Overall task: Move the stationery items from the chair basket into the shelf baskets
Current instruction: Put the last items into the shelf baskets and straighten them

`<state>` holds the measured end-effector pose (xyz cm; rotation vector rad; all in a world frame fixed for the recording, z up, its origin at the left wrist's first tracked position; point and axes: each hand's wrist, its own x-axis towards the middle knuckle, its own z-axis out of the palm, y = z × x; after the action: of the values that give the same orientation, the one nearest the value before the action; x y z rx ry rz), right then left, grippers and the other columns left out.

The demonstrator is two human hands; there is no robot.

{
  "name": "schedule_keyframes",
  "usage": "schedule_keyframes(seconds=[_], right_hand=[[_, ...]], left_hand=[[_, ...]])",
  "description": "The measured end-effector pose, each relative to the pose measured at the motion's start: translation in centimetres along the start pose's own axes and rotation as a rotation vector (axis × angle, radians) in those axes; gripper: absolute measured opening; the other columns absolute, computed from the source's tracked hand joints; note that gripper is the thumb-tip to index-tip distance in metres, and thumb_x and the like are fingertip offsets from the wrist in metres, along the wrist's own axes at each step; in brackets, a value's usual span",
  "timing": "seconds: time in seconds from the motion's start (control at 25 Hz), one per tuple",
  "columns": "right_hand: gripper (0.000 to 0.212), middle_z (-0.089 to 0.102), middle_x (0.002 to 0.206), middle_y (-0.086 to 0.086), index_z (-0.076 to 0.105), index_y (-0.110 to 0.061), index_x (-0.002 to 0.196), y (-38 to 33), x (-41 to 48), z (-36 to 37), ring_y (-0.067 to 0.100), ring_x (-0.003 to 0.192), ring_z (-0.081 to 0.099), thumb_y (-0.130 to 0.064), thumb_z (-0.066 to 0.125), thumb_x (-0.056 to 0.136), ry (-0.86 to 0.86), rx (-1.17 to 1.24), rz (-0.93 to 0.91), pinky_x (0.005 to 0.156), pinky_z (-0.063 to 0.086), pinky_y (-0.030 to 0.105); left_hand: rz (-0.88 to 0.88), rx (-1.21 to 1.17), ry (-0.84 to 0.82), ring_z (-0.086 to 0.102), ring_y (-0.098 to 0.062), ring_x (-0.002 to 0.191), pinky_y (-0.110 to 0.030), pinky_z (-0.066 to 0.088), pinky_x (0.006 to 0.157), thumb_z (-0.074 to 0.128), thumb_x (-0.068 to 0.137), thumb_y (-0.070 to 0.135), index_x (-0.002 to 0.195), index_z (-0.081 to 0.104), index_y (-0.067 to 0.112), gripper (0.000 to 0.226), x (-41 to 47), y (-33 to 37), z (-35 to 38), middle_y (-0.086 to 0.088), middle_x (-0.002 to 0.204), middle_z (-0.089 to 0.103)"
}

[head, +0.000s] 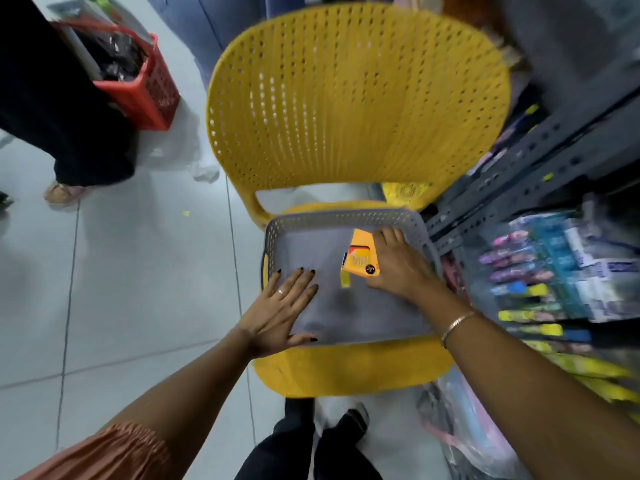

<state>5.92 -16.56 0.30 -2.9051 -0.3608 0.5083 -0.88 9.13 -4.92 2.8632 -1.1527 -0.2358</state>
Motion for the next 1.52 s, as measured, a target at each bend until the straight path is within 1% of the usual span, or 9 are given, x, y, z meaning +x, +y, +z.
schedule_keyframes(seconds=[0.24, 0.48, 0.64, 0.76, 0.92, 1.08, 1.28, 1.4, 1.52], right_hand=[[0.074, 0.047, 0.116, 0.017, 0.043, -0.003, 0.121, 0.8, -6.1, -16.5, 0.034, 0.112, 0.042, -0.037, 0.068, 0.061, 0.312, 0.016, 0.17, 0.086, 0.046, 0.043], [0.067, 0.047, 0.118, 0.017, 0.045, -0.005, 0.117, 1.6, -16.9, -31.2, 0.032, 0.115, 0.04, -0.037, 0.072, 0.064, 0.52, -0.042, 0.339, 0.088, 0.043, 0.042], [0.058, 0.045, 0.113, 0.014, 0.046, -0.007, 0.108, 4.0, -26.1, -35.8, 0.029, 0.11, 0.039, -0.036, 0.072, 0.065, 0.557, -0.038, 0.54, 0.086, 0.043, 0.04], [0.062, 0.047, 0.113, 0.017, 0.049, -0.007, 0.112, 6.3, -33.2, -36.2, 0.032, 0.112, 0.041, -0.038, 0.073, 0.064, 0.578, -0.02, 0.661, 0.095, 0.041, 0.04], [0.06, 0.053, 0.116, 0.024, 0.052, -0.01, 0.117, 8.6, -43.7, -34.2, 0.034, 0.114, 0.044, -0.037, 0.071, 0.068, 0.585, -0.009, 0.844, 0.097, 0.036, 0.035], [0.052, 0.056, 0.111, 0.019, 0.053, -0.011, 0.108, 9.6, -53.0, -30.5, 0.033, 0.114, 0.043, -0.038, 0.066, 0.065, 0.512, 0.05, 1.021, 0.095, 0.038, 0.039], [0.082, 0.037, 0.133, 0.018, 0.041, -0.007, 0.128, 10.4, -61.2, -24.7, 0.033, 0.129, 0.032, -0.043, 0.065, 0.059, 0.452, 0.183, 1.215, 0.106, 0.032, 0.037], [0.084, 0.037, 0.133, 0.017, 0.033, -0.007, 0.136, 10.7, -63.4, -21.4, 0.031, 0.125, 0.032, -0.037, 0.07, 0.067, 0.395, 0.248, 1.274, 0.103, 0.035, 0.037], [0.08, 0.038, 0.131, 0.015, 0.034, -0.007, 0.135, 11.5, -64.2, -18.5, 0.029, 0.124, 0.033, -0.034, 0.071, 0.069, 0.346, 0.293, 1.301, 0.102, 0.038, 0.037]], left_hand=[[0.025, 0.025, 0.221, 0.028, -0.032, 0.136, -0.053, 0.018, 0.104, 0.017, 0.086, 0.074, 0.138, 0.03, 0.007, 0.085, 7.0, 0.6, -13.2, -0.016, 0.148, 0.031], [0.277, 0.023, 0.447, 0.022, -0.032, 0.138, -0.055, 0.02, 0.104, 0.015, 0.09, 0.069, 0.138, 0.039, 0.004, 0.085, 14.5, 7.3, -24.0, -0.015, 0.152, 0.024], [0.443, 0.021, 0.537, -0.001, -0.023, 0.143, -0.047, 0.008, 0.109, 0.014, 0.089, 0.069, 0.132, 0.043, 0.003, 0.084, 17.8, 14.9, -30.5, -0.018, 0.143, 0.039], [0.553, 0.034, 0.564, -0.005, -0.021, 0.143, -0.046, 0.01, 0.107, 0.015, 0.088, 0.071, 0.136, 0.041, 0.003, 0.086, 18.5, 20.8, -33.0, -0.016, 0.147, 0.034], [0.728, 0.042, 0.55, 0.019, -0.03, 0.139, -0.051, 0.018, 0.106, 0.012, 0.088, 0.071, 0.14, 0.035, 0.004, 0.088, 17.3, 29.6, -33.5, -0.016, 0.148, 0.031], [0.939, 0.092, 0.581, 0.025, -0.03, 0.136, -0.048, 0.008, 0.11, 0.03, 0.083, 0.068, 0.135, 0.046, 0.004, 0.084, 15.2, 36.9, -32.3, -0.017, 0.146, 0.036], [1.096, 0.106, 0.395, 0.032, -0.027, 0.131, -0.038, 0.008, 0.11, 0.036, 0.081, 0.067, 0.124, 0.058, 0.009, 0.076, 14.0, 42.2, -27.8, -0.014, 0.137, 0.049], [1.084, 0.074, 0.236, 0.049, -0.024, 0.121, -0.034, 0.032, 0.105, 0.027, 0.082, 0.069, 0.115, 0.066, 0.011, 0.077, 14.7, 43.1, -25.0, -0.012, 0.127, 0.059], [1.031, 0.052, 0.252, 0.059, -0.022, 0.112, -0.035, 0.052, 0.087, 0.025, 0.082, 0.07, 0.113, 0.067, 0.011, 0.079, 15.3, 43.9, -24.6, -0.009, 0.122, 0.063]])
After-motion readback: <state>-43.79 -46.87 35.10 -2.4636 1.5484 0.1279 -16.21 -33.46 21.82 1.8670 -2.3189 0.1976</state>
